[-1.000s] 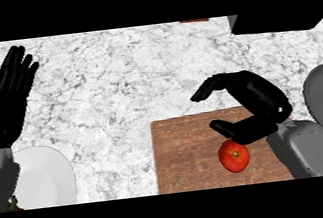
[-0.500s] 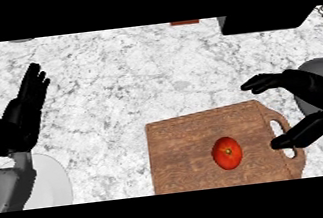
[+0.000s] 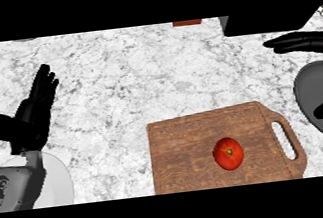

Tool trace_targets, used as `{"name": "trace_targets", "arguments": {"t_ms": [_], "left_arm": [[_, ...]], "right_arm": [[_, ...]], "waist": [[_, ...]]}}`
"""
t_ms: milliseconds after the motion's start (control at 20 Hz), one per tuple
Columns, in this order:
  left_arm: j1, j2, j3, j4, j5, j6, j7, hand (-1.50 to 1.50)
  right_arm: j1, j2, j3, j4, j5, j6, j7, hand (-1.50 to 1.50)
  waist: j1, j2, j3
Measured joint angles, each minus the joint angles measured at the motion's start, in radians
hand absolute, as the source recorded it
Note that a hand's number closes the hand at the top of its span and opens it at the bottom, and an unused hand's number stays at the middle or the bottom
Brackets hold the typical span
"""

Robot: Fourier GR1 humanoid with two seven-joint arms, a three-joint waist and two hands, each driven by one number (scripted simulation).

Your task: Pick the tomato from the cutting board and place it in the pan

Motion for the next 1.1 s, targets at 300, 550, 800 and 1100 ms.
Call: {"name": "trace_targets", "arguments": {"t_ms": [300, 550, 800, 1100], "left_arm": [[0.004, -0.001, 0.024, 0.016, -0.002, -0.018, -0.005, 0.00], [0.014, -0.016, 0.022, 0.000, -0.028, -0.012, 0.000, 0.00], [0.018, -0.025, 0.031, -0.001, -0.032, -0.020, 0.000, 0.00], [0.020, -0.028, 0.053, 0.002, -0.043, -0.030, 0.005, 0.00]], "right_arm": [[-0.096, -0.010, 0.037, -0.062, 0.001, 0.023, 0.081, -1.50], [-0.148, 0.035, 0.064, -0.099, 0.002, 0.044, 0.142, -1.50], [-0.138, 0.065, 0.115, -0.160, -0.028, 0.091, 0.187, -1.50], [-0.058, 0.068, 0.124, -0.309, -0.063, 0.135, 0.267, -1.50]], "waist": [[-0.007, -0.003, -0.001], [-0.009, -0.004, -0.001], [-0.013, -0.005, -0.001], [-0.021, -0.007, -0.001]]}}
